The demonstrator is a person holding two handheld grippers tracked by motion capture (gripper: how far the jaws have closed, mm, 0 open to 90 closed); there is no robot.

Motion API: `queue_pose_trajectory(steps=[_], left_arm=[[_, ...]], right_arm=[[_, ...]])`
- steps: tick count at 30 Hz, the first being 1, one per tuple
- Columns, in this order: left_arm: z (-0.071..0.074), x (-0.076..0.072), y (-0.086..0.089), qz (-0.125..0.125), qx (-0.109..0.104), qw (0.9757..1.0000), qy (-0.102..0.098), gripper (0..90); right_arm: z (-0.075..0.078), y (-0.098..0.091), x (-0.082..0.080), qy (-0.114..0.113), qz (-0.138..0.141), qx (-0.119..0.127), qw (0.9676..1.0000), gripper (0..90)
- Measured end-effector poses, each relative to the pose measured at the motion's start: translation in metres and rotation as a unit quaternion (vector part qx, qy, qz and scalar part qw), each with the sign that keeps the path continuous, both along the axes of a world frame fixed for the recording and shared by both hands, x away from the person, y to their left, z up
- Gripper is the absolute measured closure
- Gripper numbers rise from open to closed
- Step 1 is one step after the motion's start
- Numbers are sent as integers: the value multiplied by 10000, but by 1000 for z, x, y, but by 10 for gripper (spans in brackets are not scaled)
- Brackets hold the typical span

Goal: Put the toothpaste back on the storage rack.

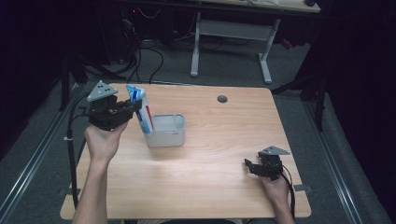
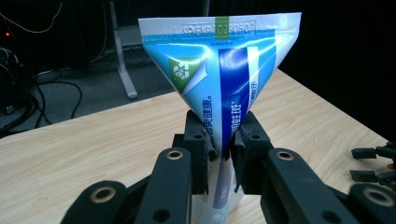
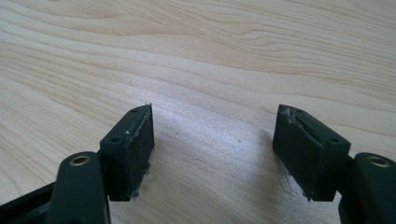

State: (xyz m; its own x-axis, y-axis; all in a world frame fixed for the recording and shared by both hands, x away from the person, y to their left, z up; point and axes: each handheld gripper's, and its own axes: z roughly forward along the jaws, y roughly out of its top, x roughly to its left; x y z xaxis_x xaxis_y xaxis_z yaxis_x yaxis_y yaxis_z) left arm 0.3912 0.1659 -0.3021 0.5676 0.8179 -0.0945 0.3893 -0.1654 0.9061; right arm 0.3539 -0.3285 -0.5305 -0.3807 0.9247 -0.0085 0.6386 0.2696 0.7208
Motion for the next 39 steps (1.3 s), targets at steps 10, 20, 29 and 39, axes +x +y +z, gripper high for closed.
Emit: queue_pose_trajectory(steps=[10,20,29,39], left_arm=[[2,13,-15,-46,32,10000,-32,777],[-5,29,-35,-48,134,9999,-60,777],[-13,36,-43,-33,226,9997,-54,776],[-25,39,-48,-73,229,9997,-2,775]], right_arm=[[0,0,0,-14,7,-2,10000,293],[0,0,0,-12,20,-15,10000,293],[0,0,0,-7,26,-18,10000,293],[0,0,0,-8,25,-16,10000,293]])
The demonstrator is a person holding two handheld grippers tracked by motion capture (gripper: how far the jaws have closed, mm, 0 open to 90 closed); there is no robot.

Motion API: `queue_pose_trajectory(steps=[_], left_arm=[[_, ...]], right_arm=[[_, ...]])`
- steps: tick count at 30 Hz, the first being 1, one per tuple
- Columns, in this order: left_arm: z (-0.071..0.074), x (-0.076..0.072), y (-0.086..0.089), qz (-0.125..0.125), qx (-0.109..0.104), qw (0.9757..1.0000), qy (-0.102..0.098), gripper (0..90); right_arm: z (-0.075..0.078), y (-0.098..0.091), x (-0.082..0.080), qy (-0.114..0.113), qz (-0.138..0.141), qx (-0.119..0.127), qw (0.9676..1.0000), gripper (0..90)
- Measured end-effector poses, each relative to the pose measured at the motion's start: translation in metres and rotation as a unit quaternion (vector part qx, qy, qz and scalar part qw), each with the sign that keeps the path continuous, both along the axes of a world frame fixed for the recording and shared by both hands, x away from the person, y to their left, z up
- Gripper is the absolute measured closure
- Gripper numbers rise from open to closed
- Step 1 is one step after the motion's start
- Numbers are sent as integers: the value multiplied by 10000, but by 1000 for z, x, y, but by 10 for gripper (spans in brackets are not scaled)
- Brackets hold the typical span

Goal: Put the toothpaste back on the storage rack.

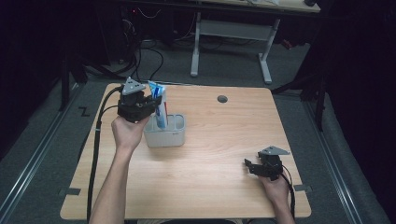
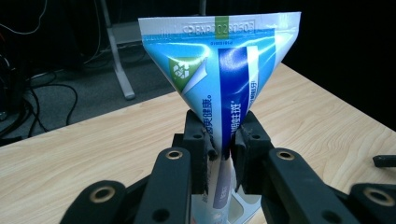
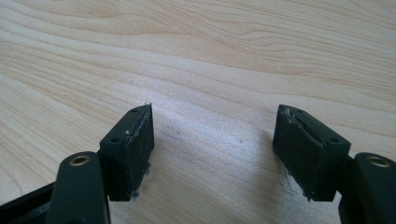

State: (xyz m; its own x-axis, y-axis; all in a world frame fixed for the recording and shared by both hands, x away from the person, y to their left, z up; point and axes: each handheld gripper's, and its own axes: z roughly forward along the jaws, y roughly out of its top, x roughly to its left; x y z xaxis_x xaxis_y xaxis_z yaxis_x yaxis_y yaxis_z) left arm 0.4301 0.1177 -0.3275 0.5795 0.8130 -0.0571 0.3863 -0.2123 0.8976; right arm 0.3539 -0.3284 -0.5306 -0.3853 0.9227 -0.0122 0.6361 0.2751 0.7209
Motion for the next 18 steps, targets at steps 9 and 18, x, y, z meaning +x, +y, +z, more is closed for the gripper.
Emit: queue_pose_trajectory(steps=[9,18], left_arm=[[-12,2,-2,14,-1,10000,40,773],[-22,4,-5,32,50,10000,70,773]], right_arm=[[0,0,0,-3,-4,0,10000,293],[0,0,0,-5,-3,0,10000,293]])
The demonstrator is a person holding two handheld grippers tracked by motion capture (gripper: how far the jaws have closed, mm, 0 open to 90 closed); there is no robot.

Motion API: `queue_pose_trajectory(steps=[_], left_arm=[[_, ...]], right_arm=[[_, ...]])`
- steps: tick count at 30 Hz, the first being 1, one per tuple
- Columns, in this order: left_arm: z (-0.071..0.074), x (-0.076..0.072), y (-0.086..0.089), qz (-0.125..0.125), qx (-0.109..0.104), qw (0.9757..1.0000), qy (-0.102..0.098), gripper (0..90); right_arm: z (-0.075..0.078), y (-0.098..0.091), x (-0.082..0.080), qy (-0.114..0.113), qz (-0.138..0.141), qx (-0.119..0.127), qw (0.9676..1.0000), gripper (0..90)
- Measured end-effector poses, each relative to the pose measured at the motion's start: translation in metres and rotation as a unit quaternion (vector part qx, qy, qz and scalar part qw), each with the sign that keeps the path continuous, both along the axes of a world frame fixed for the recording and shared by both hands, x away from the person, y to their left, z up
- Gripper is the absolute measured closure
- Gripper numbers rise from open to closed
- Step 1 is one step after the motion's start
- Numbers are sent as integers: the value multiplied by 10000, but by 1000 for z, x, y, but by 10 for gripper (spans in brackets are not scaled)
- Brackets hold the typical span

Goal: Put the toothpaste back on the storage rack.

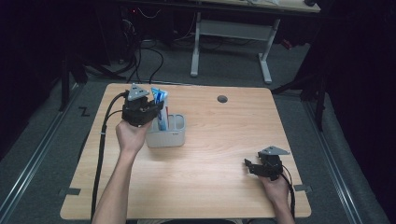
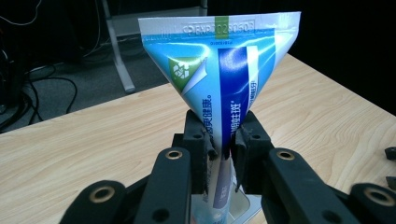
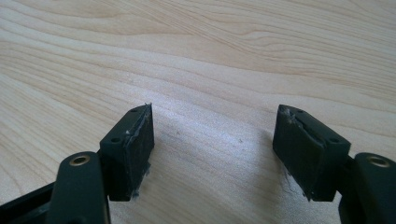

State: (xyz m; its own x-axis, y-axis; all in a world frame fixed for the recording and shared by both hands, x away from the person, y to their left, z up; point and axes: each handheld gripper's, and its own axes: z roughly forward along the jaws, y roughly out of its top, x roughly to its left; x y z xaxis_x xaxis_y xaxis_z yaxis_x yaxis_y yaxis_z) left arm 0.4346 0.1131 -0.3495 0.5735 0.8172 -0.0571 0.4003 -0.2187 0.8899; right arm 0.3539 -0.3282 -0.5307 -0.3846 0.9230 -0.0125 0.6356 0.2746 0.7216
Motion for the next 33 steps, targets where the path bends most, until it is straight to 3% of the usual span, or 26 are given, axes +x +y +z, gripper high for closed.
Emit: queue_pose_trajectory(steps=[7,33], left_arm=[[-9,4,-2,69,159,9998,42,773],[-38,17,-4,167,341,9986,379,771]], right_arm=[[0,0,0,0,0,-1,10000,292],[0,0,0,0,2,-5,10000,293]])
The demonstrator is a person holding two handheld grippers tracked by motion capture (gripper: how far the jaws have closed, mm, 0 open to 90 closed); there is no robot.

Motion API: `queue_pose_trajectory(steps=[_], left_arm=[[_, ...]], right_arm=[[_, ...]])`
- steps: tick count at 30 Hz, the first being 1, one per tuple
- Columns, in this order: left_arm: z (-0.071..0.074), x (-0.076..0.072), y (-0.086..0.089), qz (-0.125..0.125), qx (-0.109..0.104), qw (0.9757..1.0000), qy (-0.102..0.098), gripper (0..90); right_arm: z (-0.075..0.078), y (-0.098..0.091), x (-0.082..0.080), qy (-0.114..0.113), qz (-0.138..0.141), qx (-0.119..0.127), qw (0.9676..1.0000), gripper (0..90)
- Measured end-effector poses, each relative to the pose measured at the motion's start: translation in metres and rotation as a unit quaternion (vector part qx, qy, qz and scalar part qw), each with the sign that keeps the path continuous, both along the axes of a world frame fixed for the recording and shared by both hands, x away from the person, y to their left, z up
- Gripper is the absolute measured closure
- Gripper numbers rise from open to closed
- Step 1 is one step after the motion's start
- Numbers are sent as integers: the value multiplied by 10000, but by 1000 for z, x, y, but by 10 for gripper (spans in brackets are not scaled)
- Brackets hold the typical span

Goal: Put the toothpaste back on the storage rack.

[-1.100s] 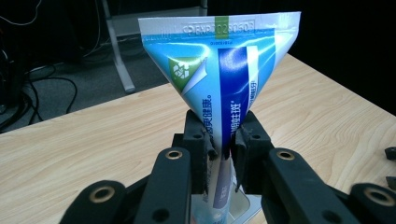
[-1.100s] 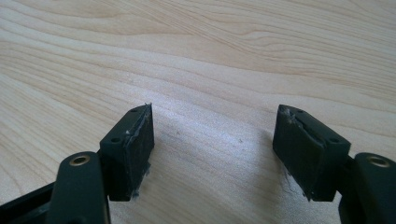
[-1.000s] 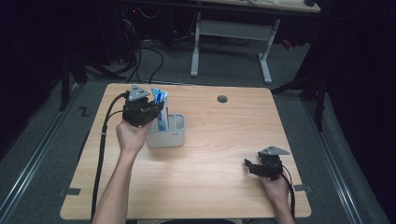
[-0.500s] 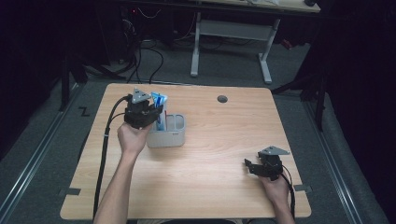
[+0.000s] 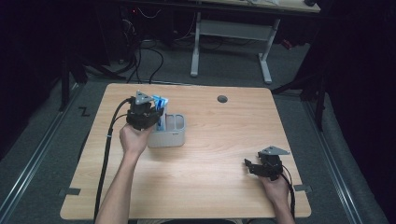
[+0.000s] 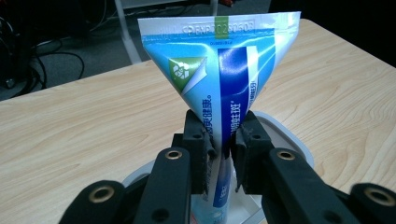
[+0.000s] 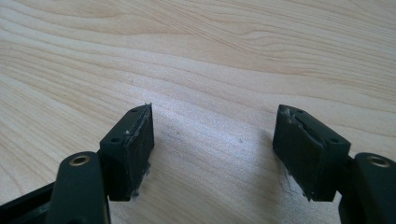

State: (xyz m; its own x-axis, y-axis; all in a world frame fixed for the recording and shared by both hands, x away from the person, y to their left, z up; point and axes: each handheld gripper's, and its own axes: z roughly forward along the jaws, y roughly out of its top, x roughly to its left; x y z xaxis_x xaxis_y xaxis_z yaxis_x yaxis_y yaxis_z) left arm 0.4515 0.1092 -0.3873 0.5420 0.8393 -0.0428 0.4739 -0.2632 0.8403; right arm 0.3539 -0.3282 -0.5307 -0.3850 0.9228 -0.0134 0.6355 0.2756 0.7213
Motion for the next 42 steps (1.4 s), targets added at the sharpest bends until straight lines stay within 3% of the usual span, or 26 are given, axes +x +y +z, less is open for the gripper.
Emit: queue_pose_trajectory(steps=[5,9,27,42], left_arm=[[-7,4,-3,-3,23,9999,113,770],[-16,8,-10,-15,200,9997,163,769],[-19,12,-13,69,161,9998,121,752],[-19,10,-15,69,184,9997,128,634]], right_arm=[[0,0,0,-1,0,0,10000,293],[0,0,0,0,0,1,10000,293],[0,0,0,0,0,4,10000,293],[0,0,0,-1,-2,5,10000,293]])
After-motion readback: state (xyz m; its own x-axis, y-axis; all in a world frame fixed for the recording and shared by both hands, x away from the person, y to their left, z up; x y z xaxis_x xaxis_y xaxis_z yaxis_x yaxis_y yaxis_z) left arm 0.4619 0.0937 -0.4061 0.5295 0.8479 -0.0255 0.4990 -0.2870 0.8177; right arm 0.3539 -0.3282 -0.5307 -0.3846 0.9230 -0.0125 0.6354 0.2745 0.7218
